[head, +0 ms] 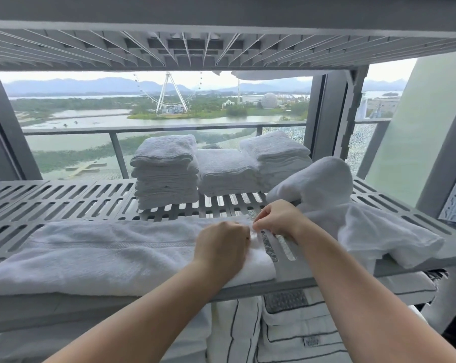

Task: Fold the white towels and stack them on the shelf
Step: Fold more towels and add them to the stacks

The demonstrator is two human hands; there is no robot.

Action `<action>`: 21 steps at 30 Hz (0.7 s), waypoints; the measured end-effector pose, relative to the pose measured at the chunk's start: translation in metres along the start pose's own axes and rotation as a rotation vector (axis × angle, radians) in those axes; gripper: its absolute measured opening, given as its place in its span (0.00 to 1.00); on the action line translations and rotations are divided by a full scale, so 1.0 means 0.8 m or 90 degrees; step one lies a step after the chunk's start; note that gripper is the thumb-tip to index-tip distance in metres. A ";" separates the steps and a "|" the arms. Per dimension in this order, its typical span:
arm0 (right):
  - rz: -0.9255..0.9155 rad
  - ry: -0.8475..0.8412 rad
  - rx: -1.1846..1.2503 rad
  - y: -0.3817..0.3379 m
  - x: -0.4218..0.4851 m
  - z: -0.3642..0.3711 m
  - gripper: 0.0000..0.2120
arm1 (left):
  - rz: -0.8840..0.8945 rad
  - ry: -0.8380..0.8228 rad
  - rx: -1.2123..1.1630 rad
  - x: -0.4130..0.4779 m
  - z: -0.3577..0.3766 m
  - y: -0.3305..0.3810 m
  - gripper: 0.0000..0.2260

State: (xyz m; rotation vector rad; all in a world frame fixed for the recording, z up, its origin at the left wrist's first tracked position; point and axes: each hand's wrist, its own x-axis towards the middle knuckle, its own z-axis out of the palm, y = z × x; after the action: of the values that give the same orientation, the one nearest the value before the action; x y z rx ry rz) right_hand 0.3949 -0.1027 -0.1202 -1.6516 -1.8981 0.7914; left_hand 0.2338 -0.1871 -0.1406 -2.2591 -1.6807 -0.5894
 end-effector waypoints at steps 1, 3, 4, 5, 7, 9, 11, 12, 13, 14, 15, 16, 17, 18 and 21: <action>-0.001 -0.011 -0.012 -0.002 -0.001 0.000 0.04 | -0.005 0.006 -0.006 -0.001 0.001 0.000 0.08; 0.005 -0.033 -0.049 -0.007 -0.002 0.000 0.09 | -0.011 0.017 -0.015 -0.001 0.002 -0.001 0.07; 0.009 -0.043 -0.063 -0.009 -0.002 0.000 0.12 | -0.011 0.023 -0.020 -0.002 0.002 -0.001 0.07; 0.012 -0.049 -0.068 -0.010 -0.001 0.000 0.14 | -0.009 0.028 -0.031 -0.002 0.002 -0.001 0.07; 0.012 -0.050 -0.046 -0.011 0.000 0.001 0.11 | -0.005 0.035 -0.069 -0.003 0.000 -0.004 0.07; 0.016 -0.045 0.021 -0.007 0.002 0.002 0.05 | -0.005 0.055 -0.098 -0.005 -0.005 -0.005 0.08; 0.028 -0.028 0.071 -0.003 0.006 0.004 0.02 | 0.001 0.062 -0.111 -0.009 -0.009 -0.004 0.08; 0.033 -0.017 0.068 -0.001 0.008 0.005 0.04 | 0.010 0.058 -0.118 -0.011 -0.011 -0.003 0.08; 0.033 -0.009 0.050 -0.001 0.009 0.006 0.05 | 0.018 0.056 -0.133 -0.013 -0.014 -0.002 0.08; 0.032 -0.001 0.029 -0.001 0.010 0.008 0.07 | 0.022 0.055 -0.158 -0.015 -0.017 -0.002 0.07; 0.031 0.008 0.011 -0.001 0.010 0.010 0.08 | 0.025 0.056 -0.184 -0.016 -0.020 -0.002 0.07; 0.030 0.019 -0.005 -0.001 0.010 0.012 0.09 | 0.029 0.060 -0.200 -0.017 -0.021 -0.003 0.07; 0.030 0.030 -0.018 -0.001 0.010 0.013 0.10 | 0.030 0.065 -0.200 -0.019 -0.021 -0.003 0.07; 0.033 0.038 -0.021 0.000 0.010 0.014 0.11 | 0.025 0.068 -0.187 -0.020 -0.019 -0.003 0.07; 0.045 0.041 0.026 0.001 0.011 0.014 0.08 | 0.008 -0.015 -0.138 -0.013 -0.013 -0.002 0.11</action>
State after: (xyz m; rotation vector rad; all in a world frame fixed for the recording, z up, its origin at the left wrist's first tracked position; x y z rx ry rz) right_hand 0.3863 -0.0949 -0.1286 -1.7066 -1.7763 0.7903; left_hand 0.2279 -0.2002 -0.1363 -2.4308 -1.6835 -0.7799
